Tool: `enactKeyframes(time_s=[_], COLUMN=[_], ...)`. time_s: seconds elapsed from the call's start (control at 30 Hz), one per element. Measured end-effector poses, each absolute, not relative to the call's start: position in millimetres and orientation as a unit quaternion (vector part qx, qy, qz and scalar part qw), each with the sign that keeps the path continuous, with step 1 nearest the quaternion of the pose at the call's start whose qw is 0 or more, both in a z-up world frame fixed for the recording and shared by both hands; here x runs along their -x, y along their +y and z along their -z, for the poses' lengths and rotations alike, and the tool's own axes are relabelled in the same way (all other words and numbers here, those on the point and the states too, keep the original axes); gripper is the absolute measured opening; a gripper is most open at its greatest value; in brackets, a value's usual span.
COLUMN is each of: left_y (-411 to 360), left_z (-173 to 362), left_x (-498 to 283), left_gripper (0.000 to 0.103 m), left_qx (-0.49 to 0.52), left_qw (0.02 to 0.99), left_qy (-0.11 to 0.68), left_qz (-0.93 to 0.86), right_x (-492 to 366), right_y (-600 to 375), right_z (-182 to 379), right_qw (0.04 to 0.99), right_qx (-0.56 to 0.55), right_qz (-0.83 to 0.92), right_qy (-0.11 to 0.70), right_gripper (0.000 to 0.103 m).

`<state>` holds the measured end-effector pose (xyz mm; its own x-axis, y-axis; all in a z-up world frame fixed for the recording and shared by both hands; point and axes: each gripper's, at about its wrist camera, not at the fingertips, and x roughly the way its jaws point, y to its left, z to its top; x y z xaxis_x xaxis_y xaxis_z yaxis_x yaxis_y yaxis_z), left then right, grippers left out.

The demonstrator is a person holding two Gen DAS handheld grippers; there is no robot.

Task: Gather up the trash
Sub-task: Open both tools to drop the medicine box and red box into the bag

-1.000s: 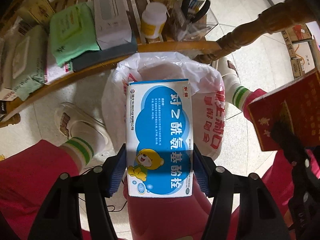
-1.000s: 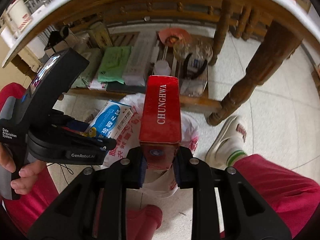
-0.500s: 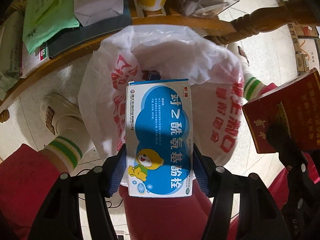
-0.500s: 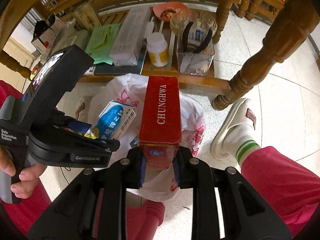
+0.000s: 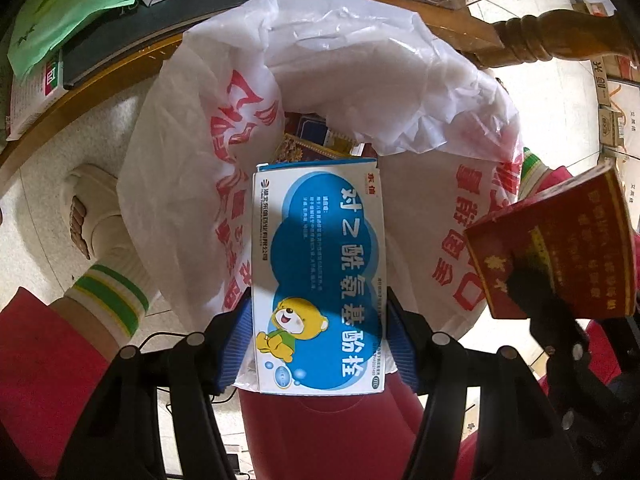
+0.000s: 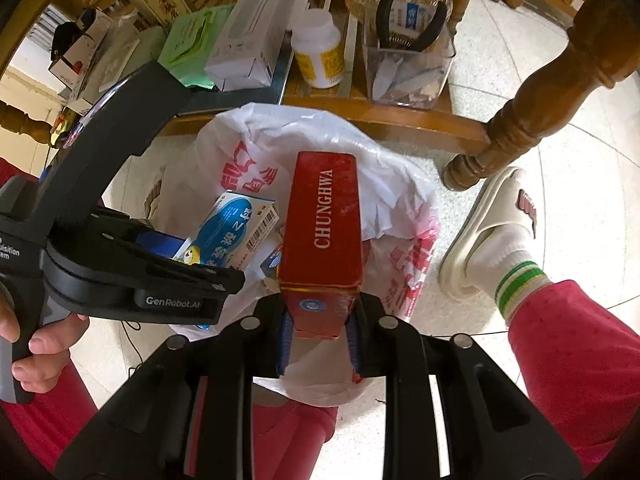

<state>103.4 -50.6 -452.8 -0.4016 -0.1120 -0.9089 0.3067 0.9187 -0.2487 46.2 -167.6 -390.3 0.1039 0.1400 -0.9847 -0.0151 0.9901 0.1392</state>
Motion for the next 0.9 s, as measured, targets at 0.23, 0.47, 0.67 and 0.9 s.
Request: enactKeyframes(time_s=[0.23, 0.47, 0.67, 0.9], left_y=[-50.1, -48.5, -42.9, -34.6], left_z=[456.2, 451.0, 447.4, 435.6], left_x=[-106.4, -105.0, -104.4, -98.3], left_gripper=[0.073, 0.080, 0.081, 0.082], left_qx=[-0.060, -0.076, -0.080, -0.090], left_qw=[0.538, 0.544, 0.551, 0.573], left_qy=[0.819, 0.814, 0.812, 0.800], left_qz=[0.190, 0.187, 0.177, 0.153], right_x=[-45.6, -46.0, -45.2, -42.3], right_y=[-165.5, -161.8, -160.8, -160.5], right_z=[393.1, 393.8, 391.8, 388.7], right_qw=[0.737, 0.735, 0.736, 0.737], right_qx=[-0.048, -0.047, -0.048, -0.054], right_qz=[-0.056, -0.061, -0.063, -0.064], right_qy=[0.671, 0.674, 0.672, 0.671], right_gripper=[0.022, 0.027, 0.031, 0.036])
